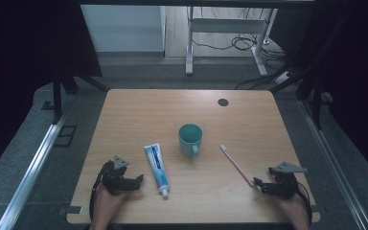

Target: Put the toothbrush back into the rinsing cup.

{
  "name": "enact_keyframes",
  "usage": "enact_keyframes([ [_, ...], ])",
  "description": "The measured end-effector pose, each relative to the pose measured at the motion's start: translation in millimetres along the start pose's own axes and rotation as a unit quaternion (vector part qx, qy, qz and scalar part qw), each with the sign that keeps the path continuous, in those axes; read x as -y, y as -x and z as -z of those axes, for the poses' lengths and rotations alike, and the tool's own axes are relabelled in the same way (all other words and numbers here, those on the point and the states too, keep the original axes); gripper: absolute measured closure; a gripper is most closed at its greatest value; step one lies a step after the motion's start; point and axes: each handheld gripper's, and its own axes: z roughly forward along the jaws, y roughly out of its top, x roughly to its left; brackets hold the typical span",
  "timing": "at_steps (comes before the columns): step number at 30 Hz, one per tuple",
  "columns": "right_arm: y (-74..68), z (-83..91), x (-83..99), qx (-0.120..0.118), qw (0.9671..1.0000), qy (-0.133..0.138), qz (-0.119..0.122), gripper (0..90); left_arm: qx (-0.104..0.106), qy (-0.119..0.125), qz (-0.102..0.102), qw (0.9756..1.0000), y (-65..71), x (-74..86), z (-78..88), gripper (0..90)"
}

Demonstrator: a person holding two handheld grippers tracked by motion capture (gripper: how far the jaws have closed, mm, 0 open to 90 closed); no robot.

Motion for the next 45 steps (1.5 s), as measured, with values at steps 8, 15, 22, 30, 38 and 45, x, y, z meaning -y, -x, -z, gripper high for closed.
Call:
enact_keyframes([
  [8,0.1,-0.1,-0.1,0.000,1.0000,0.000,0.001,20.8,0.000,0.000,0.000,1.0000,-0.1,0.0,0.0,1.5],
  [15,0.3,0.0,-0.1,0.000,1.0000,0.000,0.000,20.7,0.000,0.000,0.000,1.0000,0.0,-0.1,-0.1,1.4],
  [22,1.3,0.2,0.0,-0.004,1.0000,0.002,-0.004,20.8,0.000,0.000,0.000,1.0000,0.0,-0.1,-0.2,1.3],
  [30,2.2,0.6,-0.7,-0.007,0.9999,0.001,-0.008,21.5,0.000,0.000,-0.001,1.0000,-0.1,-0.3,-0.4,1.2],
  [38,2.4,1.3,-3.6,-0.011,0.9999,-0.011,-0.007,22.5,-0.002,0.000,0.001,1.0000,0.2,-0.6,-0.7,1.1],
  [45,-1.0,4.8,-7.3,-0.011,0.9996,-0.025,0.007,22.2,-0.004,0.000,0.003,1.0000,0.6,-0.8,-0.9,1.1],
])
